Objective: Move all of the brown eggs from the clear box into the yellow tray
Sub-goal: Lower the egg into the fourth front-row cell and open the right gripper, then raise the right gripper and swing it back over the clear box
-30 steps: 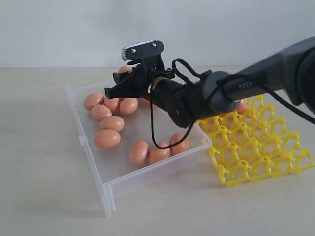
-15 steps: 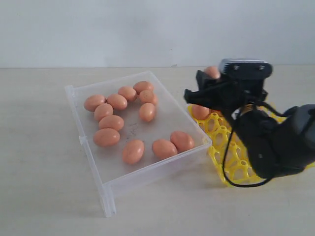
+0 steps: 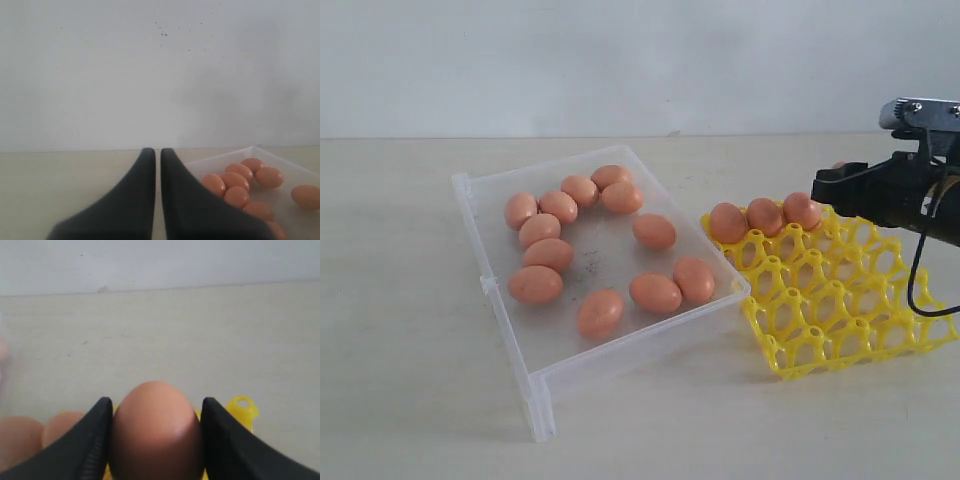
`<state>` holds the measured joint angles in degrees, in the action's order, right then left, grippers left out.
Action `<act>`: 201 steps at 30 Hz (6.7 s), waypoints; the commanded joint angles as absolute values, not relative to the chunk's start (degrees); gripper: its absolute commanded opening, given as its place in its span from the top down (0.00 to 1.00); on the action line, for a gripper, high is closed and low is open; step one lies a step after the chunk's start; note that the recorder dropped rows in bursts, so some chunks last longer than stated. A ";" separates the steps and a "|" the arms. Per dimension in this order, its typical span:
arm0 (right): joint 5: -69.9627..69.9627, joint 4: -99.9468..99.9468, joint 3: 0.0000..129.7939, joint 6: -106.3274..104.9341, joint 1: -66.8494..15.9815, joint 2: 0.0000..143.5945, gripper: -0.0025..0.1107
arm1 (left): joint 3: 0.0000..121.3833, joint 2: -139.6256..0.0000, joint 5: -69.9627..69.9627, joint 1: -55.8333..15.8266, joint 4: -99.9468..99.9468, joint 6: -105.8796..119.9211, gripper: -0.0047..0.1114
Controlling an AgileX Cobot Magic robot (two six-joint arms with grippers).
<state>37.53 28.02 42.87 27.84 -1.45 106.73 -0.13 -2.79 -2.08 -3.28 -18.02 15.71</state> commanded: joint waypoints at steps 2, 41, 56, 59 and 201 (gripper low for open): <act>41.30 22.05 43.52 21.54 -1.00 108.68 0.98 | 0.00 -3.02 -2.98 -3.44 -18.28 15.97 0.93; 38.19 21.78 49.79 17.70 -1.18 118.48 0.98 | 0.00 -3.02 -2.98 -3.44 -18.28 15.97 0.93; 36.40 30.85 49.79 24.51 -1.18 118.48 0.98 | 0.00 -3.02 -2.98 -3.44 -18.28 15.97 0.93; 36.18 30.86 49.79 24.51 -1.18 118.48 0.96 | 0.00 -3.02 -2.98 -3.44 -18.28 15.97 0.93; -28.52 -28.69 89.90 -49.57 -57.06 106.46 0.98 | 0.00 -3.02 -2.98 -3.44 -18.28 15.97 0.93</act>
